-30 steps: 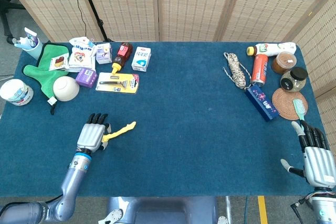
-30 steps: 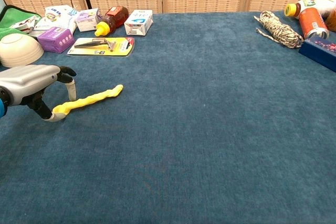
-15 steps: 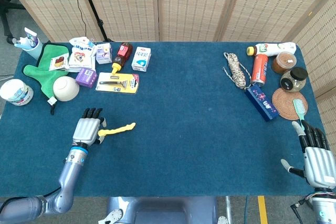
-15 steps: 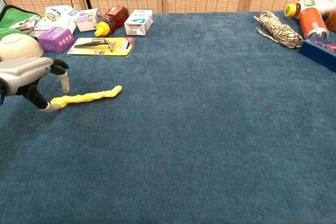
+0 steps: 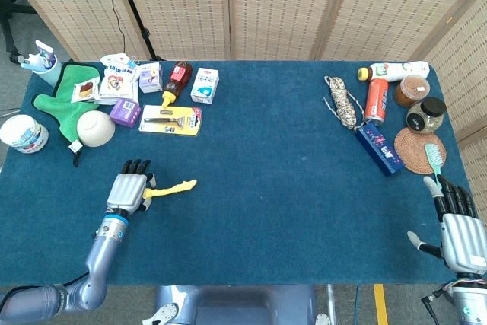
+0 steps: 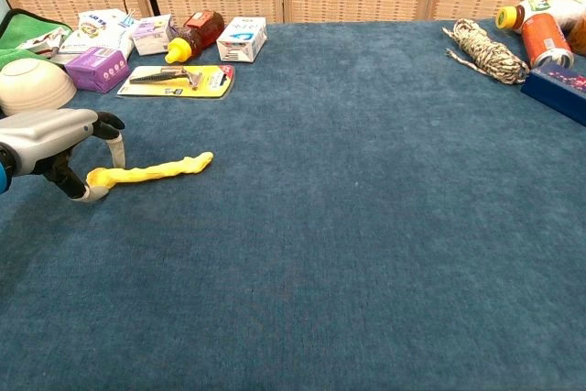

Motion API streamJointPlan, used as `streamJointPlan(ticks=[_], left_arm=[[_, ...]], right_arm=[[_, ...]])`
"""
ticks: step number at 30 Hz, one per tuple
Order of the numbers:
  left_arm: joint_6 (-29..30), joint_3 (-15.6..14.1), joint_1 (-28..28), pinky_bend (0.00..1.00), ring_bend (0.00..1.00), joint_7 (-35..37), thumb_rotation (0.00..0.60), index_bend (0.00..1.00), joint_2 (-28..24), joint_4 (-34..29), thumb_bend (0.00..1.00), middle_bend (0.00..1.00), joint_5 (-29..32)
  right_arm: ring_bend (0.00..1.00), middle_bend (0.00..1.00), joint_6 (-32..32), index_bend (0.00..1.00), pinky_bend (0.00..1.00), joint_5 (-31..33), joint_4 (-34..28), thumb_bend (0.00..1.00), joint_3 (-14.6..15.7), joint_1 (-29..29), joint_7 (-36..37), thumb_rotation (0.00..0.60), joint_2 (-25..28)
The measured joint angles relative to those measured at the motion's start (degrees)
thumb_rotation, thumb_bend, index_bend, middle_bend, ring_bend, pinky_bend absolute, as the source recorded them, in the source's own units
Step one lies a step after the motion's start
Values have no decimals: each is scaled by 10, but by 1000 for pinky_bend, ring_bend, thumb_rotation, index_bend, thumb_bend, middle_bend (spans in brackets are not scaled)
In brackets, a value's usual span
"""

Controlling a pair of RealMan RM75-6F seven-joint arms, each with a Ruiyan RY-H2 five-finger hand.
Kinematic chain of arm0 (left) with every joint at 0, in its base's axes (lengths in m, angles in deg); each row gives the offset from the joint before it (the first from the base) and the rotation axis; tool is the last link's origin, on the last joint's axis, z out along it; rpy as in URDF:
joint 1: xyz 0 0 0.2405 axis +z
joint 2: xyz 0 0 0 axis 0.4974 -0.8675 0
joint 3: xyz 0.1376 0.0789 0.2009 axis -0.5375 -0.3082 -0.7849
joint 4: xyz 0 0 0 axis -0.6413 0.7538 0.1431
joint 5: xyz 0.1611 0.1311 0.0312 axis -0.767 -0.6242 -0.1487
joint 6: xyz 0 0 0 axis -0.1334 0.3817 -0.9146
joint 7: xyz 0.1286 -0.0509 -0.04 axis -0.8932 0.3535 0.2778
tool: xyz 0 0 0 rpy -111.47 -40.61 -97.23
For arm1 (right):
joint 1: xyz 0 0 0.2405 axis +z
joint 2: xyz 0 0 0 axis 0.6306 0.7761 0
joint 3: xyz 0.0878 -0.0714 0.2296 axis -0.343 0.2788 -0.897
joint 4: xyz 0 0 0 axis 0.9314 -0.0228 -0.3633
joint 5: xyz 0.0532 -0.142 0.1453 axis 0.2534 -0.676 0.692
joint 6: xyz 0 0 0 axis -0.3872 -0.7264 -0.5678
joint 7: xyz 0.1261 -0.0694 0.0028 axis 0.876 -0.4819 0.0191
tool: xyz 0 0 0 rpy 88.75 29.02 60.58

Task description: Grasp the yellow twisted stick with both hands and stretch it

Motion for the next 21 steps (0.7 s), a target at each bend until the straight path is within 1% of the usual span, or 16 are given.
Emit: streamJointPlan(ticks=[9,17,21], left_arm=[[6,2,-2,0,42,3,600,435,3,-1,289,113,2],[8,2,-2,0,44,6,600,449,2,-7,374,120,-2],[9,0,-3,0,46,6,600,456,5,-6,386,125,-4]], right_arm=[[0,0,1,80,0,1,5,197,-1,-1,6,600,-1],[0,0,3,81,0,2,6,198,-2,0,8,600,-1],[0,0,2,81,0,3,6,197,-2,0,9,600,0]])
